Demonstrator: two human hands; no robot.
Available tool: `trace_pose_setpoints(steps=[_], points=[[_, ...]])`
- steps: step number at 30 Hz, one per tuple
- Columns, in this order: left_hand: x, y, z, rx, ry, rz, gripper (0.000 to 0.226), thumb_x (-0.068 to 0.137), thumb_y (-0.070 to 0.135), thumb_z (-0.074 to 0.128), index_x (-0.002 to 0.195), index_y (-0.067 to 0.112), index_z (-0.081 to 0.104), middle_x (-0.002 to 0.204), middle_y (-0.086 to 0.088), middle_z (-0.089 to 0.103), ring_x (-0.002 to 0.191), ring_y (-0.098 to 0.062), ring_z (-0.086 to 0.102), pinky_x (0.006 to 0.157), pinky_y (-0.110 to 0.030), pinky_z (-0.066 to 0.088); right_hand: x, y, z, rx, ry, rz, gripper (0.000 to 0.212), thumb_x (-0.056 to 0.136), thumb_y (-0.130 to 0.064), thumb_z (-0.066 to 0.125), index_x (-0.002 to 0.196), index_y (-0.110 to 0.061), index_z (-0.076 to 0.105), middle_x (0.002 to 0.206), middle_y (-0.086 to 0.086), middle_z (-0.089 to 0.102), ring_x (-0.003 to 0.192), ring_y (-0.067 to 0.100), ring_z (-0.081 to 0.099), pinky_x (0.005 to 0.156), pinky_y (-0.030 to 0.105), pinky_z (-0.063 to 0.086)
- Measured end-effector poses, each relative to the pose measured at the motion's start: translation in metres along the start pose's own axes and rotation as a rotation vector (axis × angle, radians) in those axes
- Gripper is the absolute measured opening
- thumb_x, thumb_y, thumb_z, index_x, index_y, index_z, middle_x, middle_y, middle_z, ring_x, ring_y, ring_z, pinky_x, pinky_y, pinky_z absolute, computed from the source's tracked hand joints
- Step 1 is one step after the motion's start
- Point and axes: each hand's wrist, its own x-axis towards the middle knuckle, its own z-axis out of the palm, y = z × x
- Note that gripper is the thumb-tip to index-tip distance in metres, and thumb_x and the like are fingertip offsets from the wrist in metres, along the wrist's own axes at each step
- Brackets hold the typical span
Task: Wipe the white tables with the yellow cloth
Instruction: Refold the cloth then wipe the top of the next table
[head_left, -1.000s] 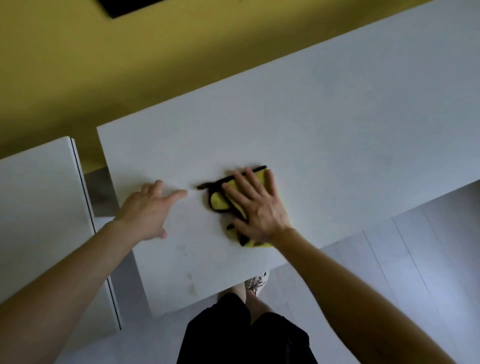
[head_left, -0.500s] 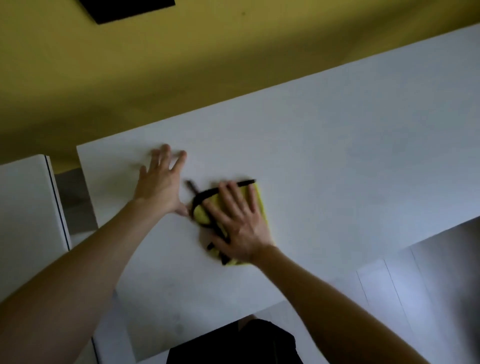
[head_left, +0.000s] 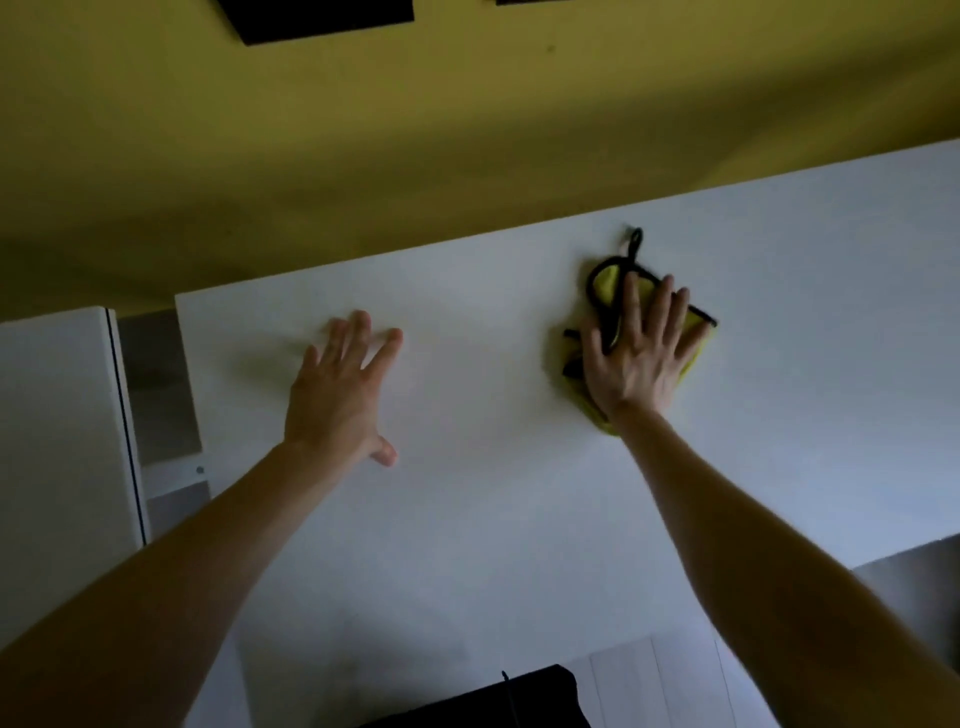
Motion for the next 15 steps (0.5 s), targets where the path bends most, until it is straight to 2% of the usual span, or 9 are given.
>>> trace_pose_setpoints(steps=[1,5,9,11,13,15], points=[[-0.001,0.0,0.0,-0.003,-0.001,0.0,0.166,0.054,0.078,0.094,0.17,0.03,-0.015,0.18,-0.014,-0.016,0.168,-0.037,-0.007,0.134,-0.054,0.022,-0.025,-0.02,0.005,-0.001,-0.015,-0.088,0.088,0.097,-0.066,0.045,0.173,-0.034,0.016,0.182,0.014,0.003,0.168,0.037,-0.002,0.128,0.072,0.002],[-0.005,0.0,-0.001,-0.035,0.022,0.005,0.164,0.052,0.077,0.095,0.171,0.032,-0.009,0.181,-0.013,-0.014,0.168,-0.036,-0.004,0.133,-0.053,0.023,-0.105,-0.099,0.018,-0.021,-0.178,-0.685,0.087,0.099,-0.068,0.047,0.173,-0.035,0.018,0.182,0.013,0.001,0.168,0.038,-0.006,0.128,0.073,0.004],[-0.005,-0.001,-0.002,-0.056,0.024,0.011,0.165,0.053,0.077,0.095,0.171,0.032,-0.011,0.18,-0.012,-0.017,0.168,-0.035,-0.007,0.134,-0.053,0.021,-0.087,-0.094,0.019,-0.054,-0.191,-0.924,0.087,0.098,-0.066,0.049,0.173,-0.037,0.016,0.182,0.009,0.006,0.168,0.033,-0.001,0.131,0.068,0.002],[-0.003,-0.001,-0.002,-0.058,0.008,0.005,0.165,0.055,0.076,0.095,0.171,0.032,-0.014,0.18,-0.011,-0.021,0.168,-0.034,-0.01,0.135,-0.053,0.017,-0.044,-0.061,0.018,-0.002,-0.151,-0.85,0.085,0.096,-0.061,0.055,0.172,-0.036,0.025,0.181,0.01,0.014,0.168,0.033,0.007,0.131,0.067,0.008],[-0.002,-0.001,0.0,-0.068,0.002,0.004,0.166,0.054,0.076,0.095,0.17,0.032,-0.015,0.18,-0.009,-0.022,0.168,-0.034,-0.011,0.136,-0.053,0.016,0.012,-0.015,0.009,0.015,-0.084,-0.601,0.081,0.098,-0.062,0.053,0.171,-0.037,0.028,0.181,0.008,0.016,0.168,0.033,0.01,0.13,0.067,0.011],[-0.002,-0.003,0.002,-0.079,0.022,-0.003,0.168,0.051,0.077,0.096,0.171,0.034,-0.013,0.18,-0.008,-0.021,0.168,-0.032,-0.009,0.136,-0.052,0.016,0.062,0.025,-0.007,-0.021,-0.067,-0.385,0.079,0.101,-0.066,0.044,0.172,-0.038,0.023,0.181,0.007,0.014,0.168,0.032,0.008,0.13,0.068,0.009]])
